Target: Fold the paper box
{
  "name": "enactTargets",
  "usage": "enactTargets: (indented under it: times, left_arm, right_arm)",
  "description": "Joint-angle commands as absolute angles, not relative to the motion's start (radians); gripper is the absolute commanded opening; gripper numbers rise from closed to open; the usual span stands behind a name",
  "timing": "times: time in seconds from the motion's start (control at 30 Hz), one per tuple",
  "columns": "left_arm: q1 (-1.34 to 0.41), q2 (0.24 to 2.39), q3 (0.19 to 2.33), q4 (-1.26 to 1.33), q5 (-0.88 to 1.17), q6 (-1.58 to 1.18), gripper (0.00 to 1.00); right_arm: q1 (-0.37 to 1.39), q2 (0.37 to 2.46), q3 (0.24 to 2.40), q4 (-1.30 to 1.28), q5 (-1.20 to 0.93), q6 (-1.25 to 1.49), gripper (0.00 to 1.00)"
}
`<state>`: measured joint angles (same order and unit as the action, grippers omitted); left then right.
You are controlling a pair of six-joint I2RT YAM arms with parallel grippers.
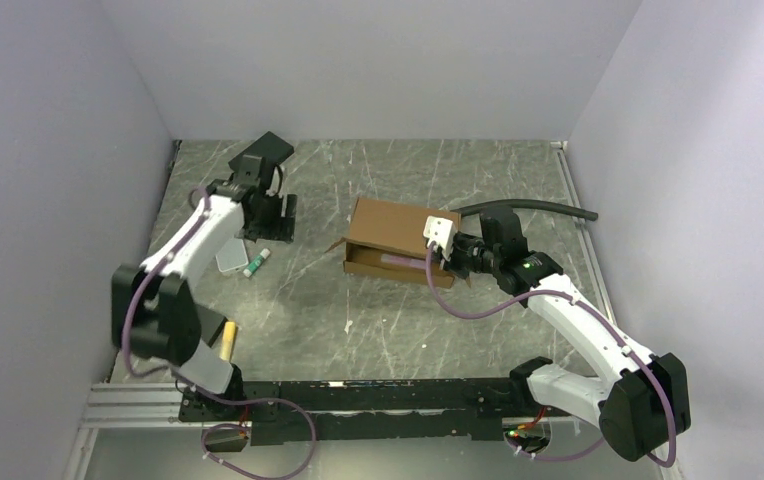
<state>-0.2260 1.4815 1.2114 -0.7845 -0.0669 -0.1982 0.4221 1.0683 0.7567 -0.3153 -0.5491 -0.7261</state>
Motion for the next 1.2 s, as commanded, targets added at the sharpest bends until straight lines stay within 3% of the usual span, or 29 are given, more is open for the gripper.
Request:
enactTargets:
  times: [0.0, 0.27, 0.87, 0.97, 1.17]
  left_arm:
    - [-0.225, 1.660, 1.334, -0.865, -0.115, -0.028, 0.79]
    - [-0.217, 1.774, 1.298, -0.813, -0.163, 0.050, 0.62]
    - [-0.097, 1.884, 1.321, -0.779, -0.013, 0.054, 0.46]
    - [-0.095, 1.903, 1.323, -0.785, -0.021, 0.045, 0.34]
    - [-0.095, 1.917, 1.318, -0.784, -0.017, 0.033, 0.32]
  right_arm:
    - [0.418, 1.062, 0.770, -0.317, -0.574, -0.726, 0.00]
    - [0.410, 1.060, 0.767, -0.319, -0.584, -0.728, 0.00]
    - [0.404, 1.050, 0.761, -0.324, -0.596, -0.727, 0.00]
    - [0.403, 1.049, 0.762, -0.325, -0.599, -0.728, 0.00]
    - [0.401, 1.043, 0.761, -0.327, -0.603, -0.728, 0.00]
